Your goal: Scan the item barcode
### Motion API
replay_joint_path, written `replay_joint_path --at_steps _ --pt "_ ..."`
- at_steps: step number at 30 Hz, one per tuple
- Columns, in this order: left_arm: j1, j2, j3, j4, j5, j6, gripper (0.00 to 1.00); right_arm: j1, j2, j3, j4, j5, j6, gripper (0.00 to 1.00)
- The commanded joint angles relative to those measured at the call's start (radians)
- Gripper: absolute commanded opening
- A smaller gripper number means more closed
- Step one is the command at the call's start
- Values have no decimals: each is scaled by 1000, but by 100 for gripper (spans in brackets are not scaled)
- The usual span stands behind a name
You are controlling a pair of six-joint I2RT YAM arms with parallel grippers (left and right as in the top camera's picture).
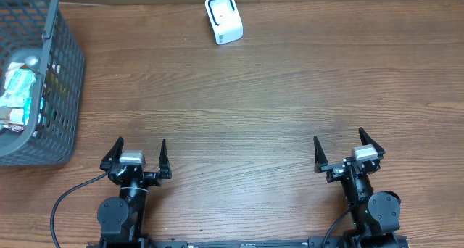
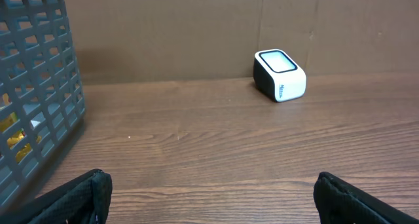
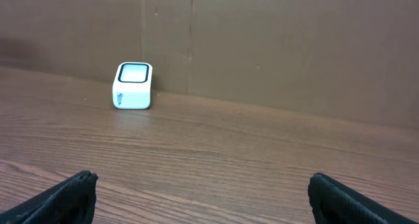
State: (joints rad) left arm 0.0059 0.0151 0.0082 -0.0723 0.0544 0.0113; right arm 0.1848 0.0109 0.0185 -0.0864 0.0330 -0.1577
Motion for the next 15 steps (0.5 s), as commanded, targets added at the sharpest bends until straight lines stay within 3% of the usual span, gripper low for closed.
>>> replay_joint_path --at_steps 1,15 --pt "-6 -10 -3 -3 -44 20 100 5 -8 -11 5 2 -1 100" --pt "-5 -10 -3 41 -109 27 100 5 -8 -11 5 2 -1 100"
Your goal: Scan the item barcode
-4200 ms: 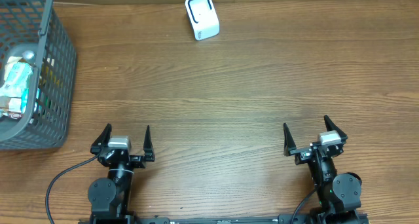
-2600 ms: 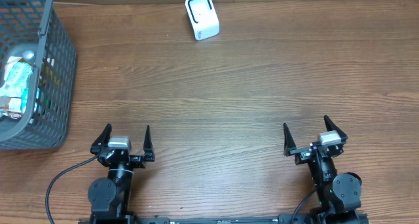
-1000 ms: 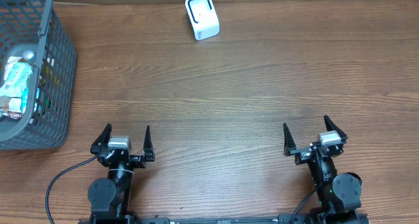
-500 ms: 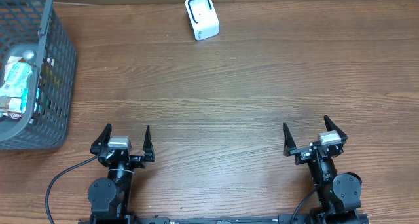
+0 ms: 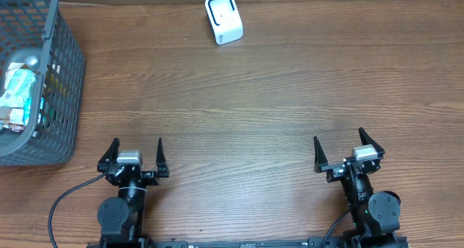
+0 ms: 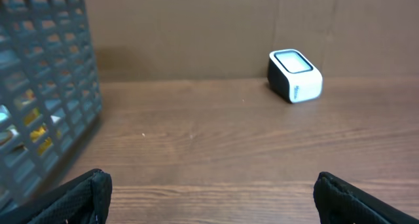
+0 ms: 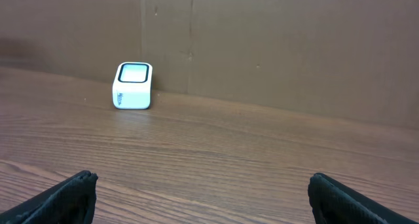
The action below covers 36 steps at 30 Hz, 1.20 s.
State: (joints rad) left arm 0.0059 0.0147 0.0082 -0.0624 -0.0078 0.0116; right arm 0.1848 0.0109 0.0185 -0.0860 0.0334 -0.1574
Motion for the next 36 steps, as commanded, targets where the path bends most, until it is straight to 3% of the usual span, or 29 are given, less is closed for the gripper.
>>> replay_joint_path --at_steps 1,11,15,19,26,30,36 --pt "-5 -10 -3 32 -47 26 99 5 -8 -11 5 2 -2 100" --pt "-6 -10 51 67 80 26 100 5 -8 -11 5 2 -1 100" --pt "-5 13 271 -107 89 -5 100 5 -8 -11 5 2 -2 100" --pt "-5 142 549 -312 51 -5 100 5 -8 -11 5 2 -2 100" --pt "-6 810 1377 -1011 53 -8 99 5 -8 -11 5 2 -2 100" --pt "-6 1052 1578 -1082 51 -8 99 5 -8 -11 5 2 -2 100" --pt "-5 1256 1611 -1001 55 -8 99 5 -8 -11 5 2 -2 100"
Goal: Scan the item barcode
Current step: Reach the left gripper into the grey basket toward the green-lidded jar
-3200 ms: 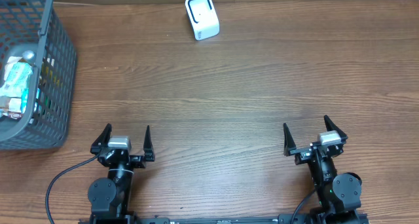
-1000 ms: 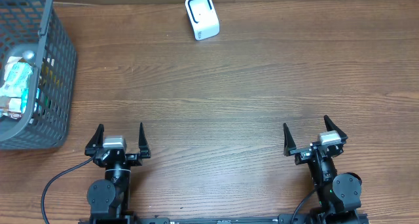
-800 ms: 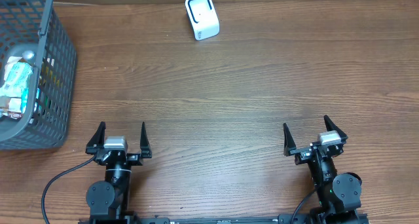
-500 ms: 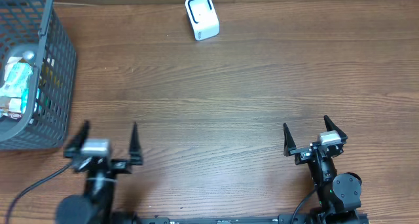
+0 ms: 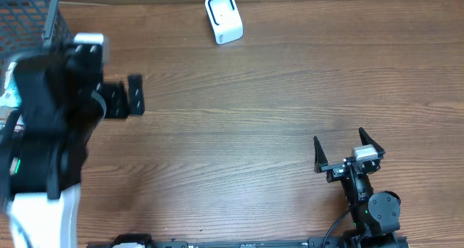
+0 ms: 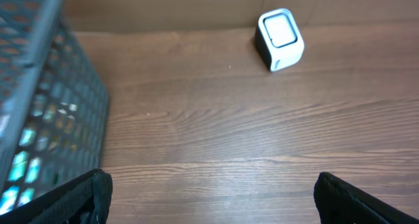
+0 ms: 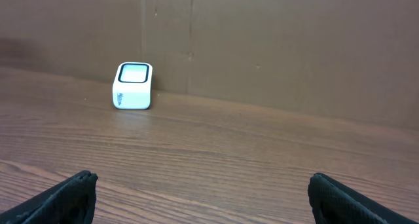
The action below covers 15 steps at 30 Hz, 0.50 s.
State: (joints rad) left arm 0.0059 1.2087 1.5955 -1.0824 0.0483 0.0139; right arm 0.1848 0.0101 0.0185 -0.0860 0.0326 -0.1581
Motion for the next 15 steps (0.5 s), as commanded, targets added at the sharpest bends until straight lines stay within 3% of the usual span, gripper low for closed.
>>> replay_joint_path --at_steps 1,8,15 --pt "-5 98 24 39 1 -11 99 5 -7 -11 5 3 -1 100" --pt "108 168 114 117 -15 -48 100 5 -7 -11 5 2 -1 100" --pt "418 183 136 115 -13 -55 100 5 -7 -11 5 3 -1 100"
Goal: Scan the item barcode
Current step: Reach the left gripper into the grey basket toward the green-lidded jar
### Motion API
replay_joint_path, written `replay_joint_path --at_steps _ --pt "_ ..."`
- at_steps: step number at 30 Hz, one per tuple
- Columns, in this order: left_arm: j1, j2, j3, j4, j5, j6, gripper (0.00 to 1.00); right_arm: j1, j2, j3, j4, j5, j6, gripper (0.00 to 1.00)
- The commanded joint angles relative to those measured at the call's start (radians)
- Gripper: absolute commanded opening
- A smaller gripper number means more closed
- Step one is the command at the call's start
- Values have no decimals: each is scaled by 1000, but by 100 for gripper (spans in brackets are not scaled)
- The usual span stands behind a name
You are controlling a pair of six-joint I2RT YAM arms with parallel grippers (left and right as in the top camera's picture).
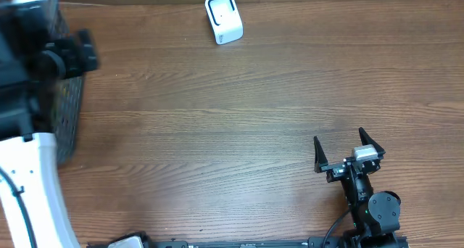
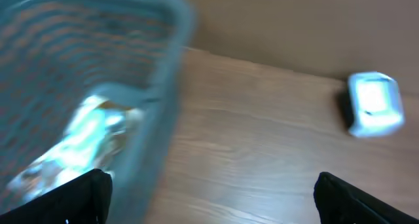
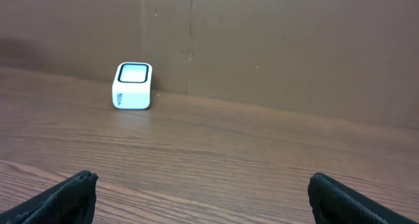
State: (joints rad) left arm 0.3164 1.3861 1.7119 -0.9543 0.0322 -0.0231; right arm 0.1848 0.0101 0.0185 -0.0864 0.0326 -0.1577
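The white barcode scanner [image 1: 223,17] stands at the table's far edge; it shows also in the left wrist view [image 2: 373,103] and the right wrist view [image 3: 133,86]. The items are packets [image 2: 85,135] lying in the grey mesh basket [image 2: 98,67], blurred in the left wrist view. My left gripper [image 2: 211,198] is open and raised above the basket's near right rim, with nothing between its fingers. In the overhead view the left arm [image 1: 69,54] covers most of the basket. My right gripper [image 3: 203,198] rests open and empty at the table's near right [image 1: 348,152].
The basket [image 1: 71,110] fills the far left corner of the wooden table. A brown cardboard wall [image 3: 275,47] stands behind the scanner along the table's far edge.
My left arm has moved further left and toward the far edge, from beside the basket to over its rim; its camera now looks into the basket. The gripper stays open. The right arm has not moved.
Both grippers rested open at the table's near edge, facing the scanner. Then the left gripper had turned slightly leftward at its rest place. Later the left arm stood raised beside the basket, and now it hangs over the basket. The right arm stayed still throughout.
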Motion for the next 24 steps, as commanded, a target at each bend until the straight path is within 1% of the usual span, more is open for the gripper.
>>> replay_joint_path --at_steps 1,2,6,10,11,16,20,24 --pt "164 11 19 -21 24 -18 100 5 -7 -11 5 3 -1 100" --pt "236 18 19 -29 57 -18 99 5 -7 -11 5 2 -1 100" --pt "391 56 19 -32 119 -19 99 5 -7 -11 5 2 -1 100" --pt "470 147 19 -64 114 -5 100 5 -7 -11 5 2 -1 100" --pt "488 196 19 -87 114 4 99 5 -7 -11 5 2 -1 100" --pt "510 318 19 -98 123 77 100 5 -7 -11 5 2 -1 100" --pt "508 386 19 -61 133 122 100 5 -7 -11 5 3 -1 100" --pt "507 435 19 -34 235 183 100 5 -7 -11 5 3 -1 100"
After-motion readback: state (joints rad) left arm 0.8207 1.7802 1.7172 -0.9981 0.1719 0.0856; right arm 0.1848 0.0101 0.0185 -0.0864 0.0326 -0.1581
